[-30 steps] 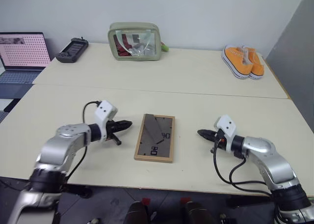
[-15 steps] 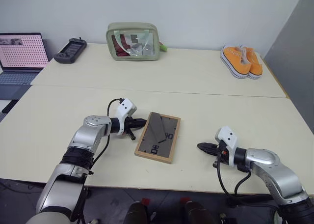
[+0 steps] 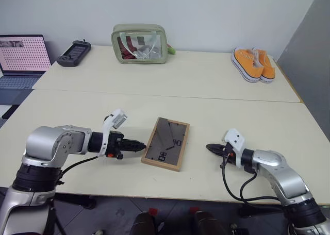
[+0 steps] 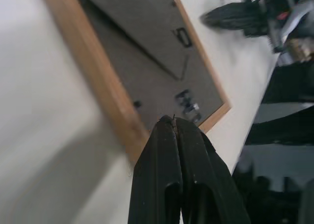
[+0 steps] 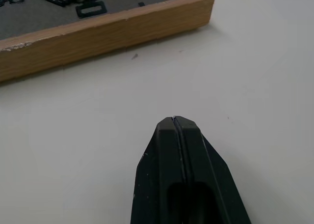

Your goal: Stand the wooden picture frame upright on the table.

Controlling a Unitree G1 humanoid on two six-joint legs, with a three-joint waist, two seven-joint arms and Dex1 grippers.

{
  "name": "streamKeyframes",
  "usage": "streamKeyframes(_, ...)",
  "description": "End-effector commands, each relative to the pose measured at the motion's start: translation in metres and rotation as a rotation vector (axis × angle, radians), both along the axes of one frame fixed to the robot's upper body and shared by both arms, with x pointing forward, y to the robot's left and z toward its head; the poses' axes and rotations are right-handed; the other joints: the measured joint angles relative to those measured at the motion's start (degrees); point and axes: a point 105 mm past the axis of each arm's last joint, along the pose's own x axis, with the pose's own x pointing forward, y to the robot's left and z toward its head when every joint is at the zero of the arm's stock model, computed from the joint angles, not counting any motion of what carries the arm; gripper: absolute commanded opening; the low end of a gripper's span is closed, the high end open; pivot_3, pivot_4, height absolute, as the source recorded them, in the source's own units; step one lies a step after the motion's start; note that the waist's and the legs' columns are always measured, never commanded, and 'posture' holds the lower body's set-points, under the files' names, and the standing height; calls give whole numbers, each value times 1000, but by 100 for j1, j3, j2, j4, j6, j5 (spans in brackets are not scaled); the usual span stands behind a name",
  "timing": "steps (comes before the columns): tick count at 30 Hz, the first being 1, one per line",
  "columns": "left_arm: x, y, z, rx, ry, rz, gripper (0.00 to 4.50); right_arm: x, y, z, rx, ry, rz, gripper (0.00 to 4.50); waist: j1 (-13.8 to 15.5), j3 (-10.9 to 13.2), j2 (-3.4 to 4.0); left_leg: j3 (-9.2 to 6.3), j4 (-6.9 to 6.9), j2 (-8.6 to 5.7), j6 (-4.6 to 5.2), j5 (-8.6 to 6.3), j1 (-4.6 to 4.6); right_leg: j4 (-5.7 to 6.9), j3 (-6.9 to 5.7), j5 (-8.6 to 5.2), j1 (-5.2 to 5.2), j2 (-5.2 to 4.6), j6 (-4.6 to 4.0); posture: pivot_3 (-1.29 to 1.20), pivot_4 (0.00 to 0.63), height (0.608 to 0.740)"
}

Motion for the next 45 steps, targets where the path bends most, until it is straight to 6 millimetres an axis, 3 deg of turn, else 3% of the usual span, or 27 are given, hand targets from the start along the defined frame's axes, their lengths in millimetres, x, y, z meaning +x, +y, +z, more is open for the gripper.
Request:
streamKeyframes(1, 8, 11, 9, -5, 43, 108, 9, 9, 7, 9, -5, -83, 13, 2, -25, 0, 0, 0, -1, 0, 0, 0, 0, 0, 0, 6, 0, 0, -10, 0, 150, 740)
streamKeyframes(7, 12, 21, 14, -3, 68, 152, 9, 11, 8, 6, -21, -108, 28, 2, -43, 1, 2, -12, -4, 1, -1, 1, -1, 1, -10, 8, -2, 0, -23, 0, 150, 740)
streamKeyframes(12, 12, 25, 16, -31, 111, 144, 808, 11, 4, 5, -28, -110, 27, 0, -47, 1, 2, -15, -4, 1, -2, 1, -1, 4, -13, 8, -1, 0, -24, 0, 150, 740)
streamKeyframes(25, 3, 17, 3, -35, 208, 57, 3485, 11, 3, 11, -37, -139, 19, 0, -47, 1, 2, -17, -3, 0, -2, 1, -1, 4, -15, 8, 1, 0, -24, 0, 150, 740)
streamKeyframes(32, 14, 21, -6, -5, 222, 83, 3485, 11, 4, 9, -45, -143, 19, 0, -43, 2, 3, -17, -2, -1, -2, 1, -1, 4, -17, 8, 1, -1, -24, 0, 150, 740)
streamKeyframes(45, 10, 9, -27, 7, 276, 42, 3485, 25, 41, 3, 17, -146, 26, 0, -49, 2, 5, -20, -2, 0, -2, 1, -1, 7, -19, 7, 1, 0, -26, 0, 150, 740)
